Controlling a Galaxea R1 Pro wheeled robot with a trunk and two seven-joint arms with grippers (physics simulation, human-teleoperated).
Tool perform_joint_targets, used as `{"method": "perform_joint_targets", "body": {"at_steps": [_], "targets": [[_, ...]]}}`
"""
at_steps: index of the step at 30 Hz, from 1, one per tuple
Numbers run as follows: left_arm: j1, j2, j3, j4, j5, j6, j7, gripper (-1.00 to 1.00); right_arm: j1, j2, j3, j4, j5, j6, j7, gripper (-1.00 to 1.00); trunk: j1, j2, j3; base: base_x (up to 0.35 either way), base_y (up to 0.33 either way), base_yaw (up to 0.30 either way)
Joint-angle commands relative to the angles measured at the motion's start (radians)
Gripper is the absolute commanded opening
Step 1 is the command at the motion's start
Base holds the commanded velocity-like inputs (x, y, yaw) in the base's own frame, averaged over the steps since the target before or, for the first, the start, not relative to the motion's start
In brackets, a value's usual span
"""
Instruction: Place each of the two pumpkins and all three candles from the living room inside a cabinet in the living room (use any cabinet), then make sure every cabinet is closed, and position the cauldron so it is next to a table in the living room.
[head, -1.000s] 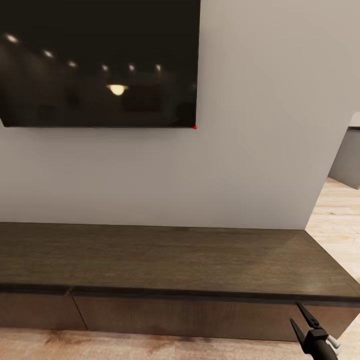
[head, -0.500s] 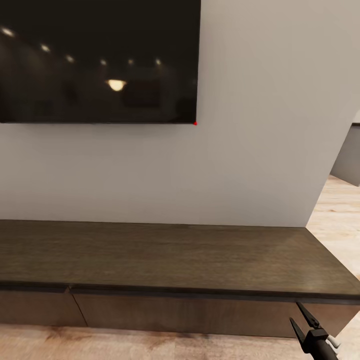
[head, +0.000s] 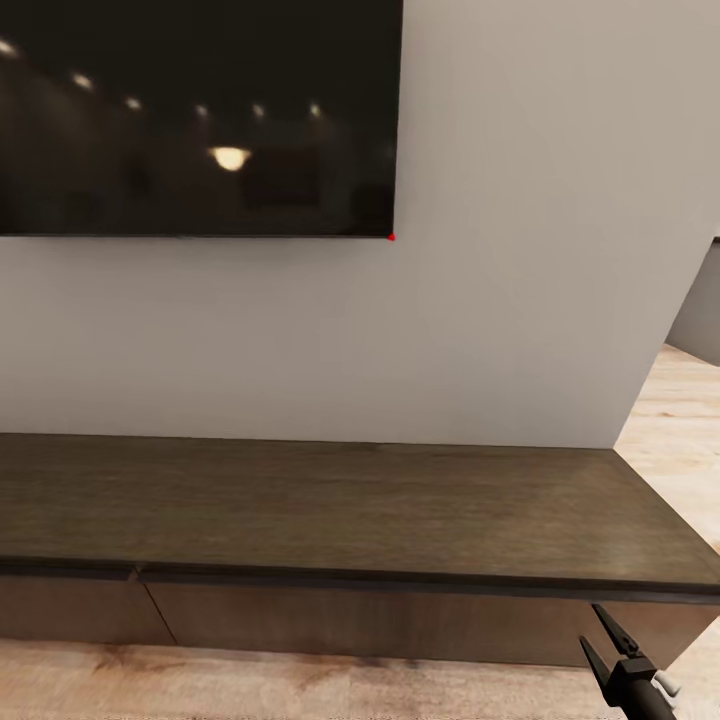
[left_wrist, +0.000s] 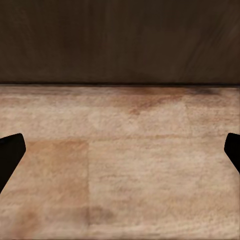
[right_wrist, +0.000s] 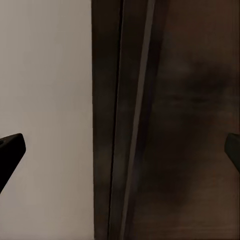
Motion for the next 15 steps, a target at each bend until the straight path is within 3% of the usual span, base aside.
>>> {"method": "perform_joint_targets", "body": {"at_steps": [1, 15], "targets": [[0.0, 0.0, 0.0, 0.0, 0.004, -0.001, -0.003, 1.0, 0.0, 0.0, 0.005, 0.001, -0.01, 0.01, 0.002, 1.0, 0.0, 0.0, -0.001, 0.0, 0.0, 0.0], [0.0, 0.0, 0.0, 0.0, -0.003, -0.002, -0.001, 1.0, 0.0, 0.001, 0.007, 0.001, -0.01, 0.009, 0.001, 1.0, 0.0, 0.0, -0.001, 0.026, 0.0, 0.0]]}}
